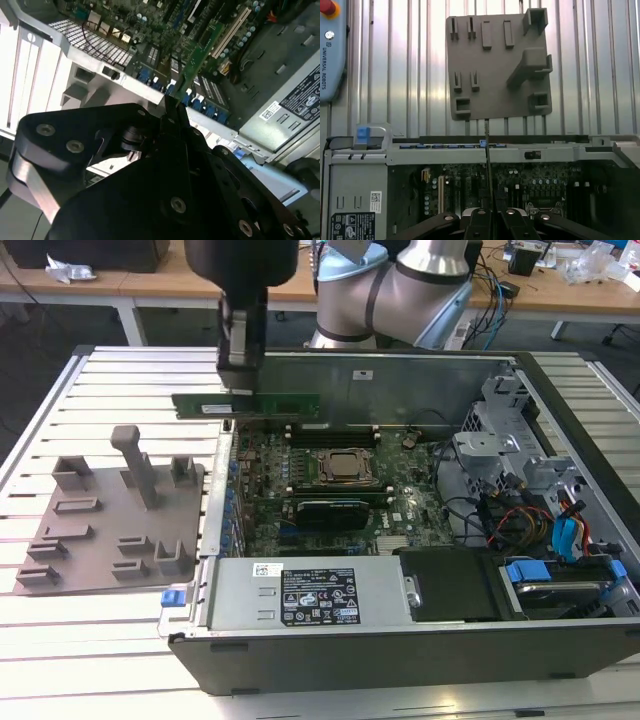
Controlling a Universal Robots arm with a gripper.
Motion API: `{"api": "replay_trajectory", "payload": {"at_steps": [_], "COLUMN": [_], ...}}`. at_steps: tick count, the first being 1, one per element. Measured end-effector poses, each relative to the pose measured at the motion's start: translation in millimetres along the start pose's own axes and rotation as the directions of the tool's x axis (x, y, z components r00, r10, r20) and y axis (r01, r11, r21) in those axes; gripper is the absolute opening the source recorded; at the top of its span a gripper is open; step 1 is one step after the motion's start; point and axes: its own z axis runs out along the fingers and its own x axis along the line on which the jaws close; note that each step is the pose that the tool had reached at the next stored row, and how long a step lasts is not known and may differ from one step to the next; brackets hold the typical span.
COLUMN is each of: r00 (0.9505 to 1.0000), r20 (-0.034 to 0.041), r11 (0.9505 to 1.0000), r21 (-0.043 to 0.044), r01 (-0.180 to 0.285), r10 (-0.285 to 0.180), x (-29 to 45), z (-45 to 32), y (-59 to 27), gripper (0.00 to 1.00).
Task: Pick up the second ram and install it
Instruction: 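Pick up the second ram and move it above second insertion slot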
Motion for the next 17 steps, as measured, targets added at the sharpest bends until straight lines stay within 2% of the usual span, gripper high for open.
{"api": "replay_trajectory", "payload": {"at_steps": [5,6,11,12,13,14,15,16,17], "r00": [1.0,1.0,1.0,1.0,0.9998,0.9995,0.9992,0.9992,0.9992], "r20": [-0.0001,-0.0001,0.0,0.0023,0.0175,0.0306,0.0407,0.0408,0.041], "r11": [1.0,1.0,0.9999,0.9999,0.9999,0.9999,0.9999,0.9999,0.9998], "r21": [-0.0045,-0.0049,-0.0128,-0.0134,-0.0139,-0.014,-0.0142,-0.0154,-0.018], "r01": [0.0,0.0,0.0,0.0,0.0,0.001,0.001,0.0,-0.001], "r10": [0.0,0.0,0.0,0.0,0.0,0.0,0.0,0.001,0.002], "x": [-3.4,-3.8,-13.7,-15.8,-16.4,-16.6,-16.9,-18.0,-20.8], "z": [4.9,5.5,19.3,21.5,22.5,22.8,24.3,27.1,32.3], "y": [-26.0,-28.4,-61.0,-68.6,-75.5,-78.3,-84.7,-91.6,-102.0], "gripper": [0.14,0.14,0.14,0.14,0.14,0.14,0.14,0.14,0.14]}}
